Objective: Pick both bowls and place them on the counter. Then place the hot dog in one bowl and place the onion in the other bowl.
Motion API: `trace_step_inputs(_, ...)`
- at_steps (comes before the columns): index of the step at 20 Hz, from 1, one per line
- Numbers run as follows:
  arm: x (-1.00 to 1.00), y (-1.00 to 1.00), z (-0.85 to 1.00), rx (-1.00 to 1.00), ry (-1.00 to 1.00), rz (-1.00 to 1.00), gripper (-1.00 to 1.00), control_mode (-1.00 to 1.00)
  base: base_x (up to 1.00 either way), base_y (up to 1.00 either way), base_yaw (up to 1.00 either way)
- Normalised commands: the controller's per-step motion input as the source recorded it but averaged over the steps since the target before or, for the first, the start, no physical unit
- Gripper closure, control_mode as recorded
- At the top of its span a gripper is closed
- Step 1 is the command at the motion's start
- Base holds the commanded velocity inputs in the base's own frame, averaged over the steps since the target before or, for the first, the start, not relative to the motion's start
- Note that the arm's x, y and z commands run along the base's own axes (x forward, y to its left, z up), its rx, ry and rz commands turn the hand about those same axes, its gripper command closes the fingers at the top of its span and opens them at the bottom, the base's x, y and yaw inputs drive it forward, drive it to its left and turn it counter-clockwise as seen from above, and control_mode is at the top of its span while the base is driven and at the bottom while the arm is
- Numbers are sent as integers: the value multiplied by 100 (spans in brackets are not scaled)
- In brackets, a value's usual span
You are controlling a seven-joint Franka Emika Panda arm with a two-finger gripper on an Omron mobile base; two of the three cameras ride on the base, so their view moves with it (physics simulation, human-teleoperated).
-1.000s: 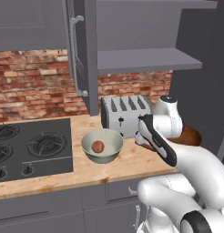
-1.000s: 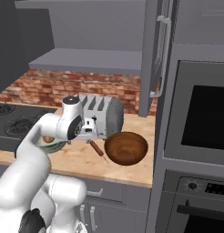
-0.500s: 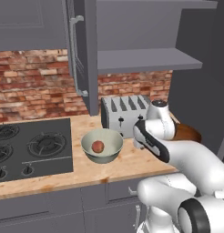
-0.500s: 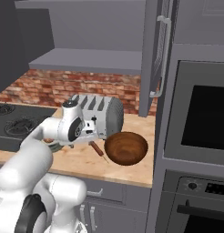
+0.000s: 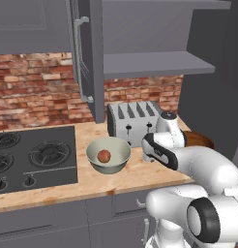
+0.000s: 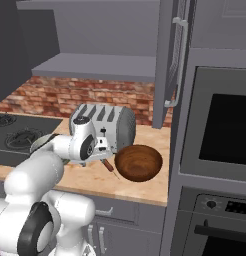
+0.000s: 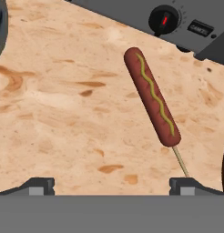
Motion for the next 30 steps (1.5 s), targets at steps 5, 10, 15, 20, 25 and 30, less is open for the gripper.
trace_step_inputs(5,23,-5,-16,0,0,0,-100,-100,0,0,0)
trace_step_inputs(10,21,0,-10,0,0,0,-100,-100,0,0,0)
trace_step_inputs(15,19,-3,-13,-2,0,0,-100,-100,0,0,0)
trace_step_inputs(20,17,-5,-12,-1,0,0,-100,-100,0,0,0)
trace_step_inputs(25,12,-2,-10,0,0,1,-100,-100,0,0,0)
trace_step_inputs(30,0,-1,-14,-1,0,1,-100,-100,0,0,0)
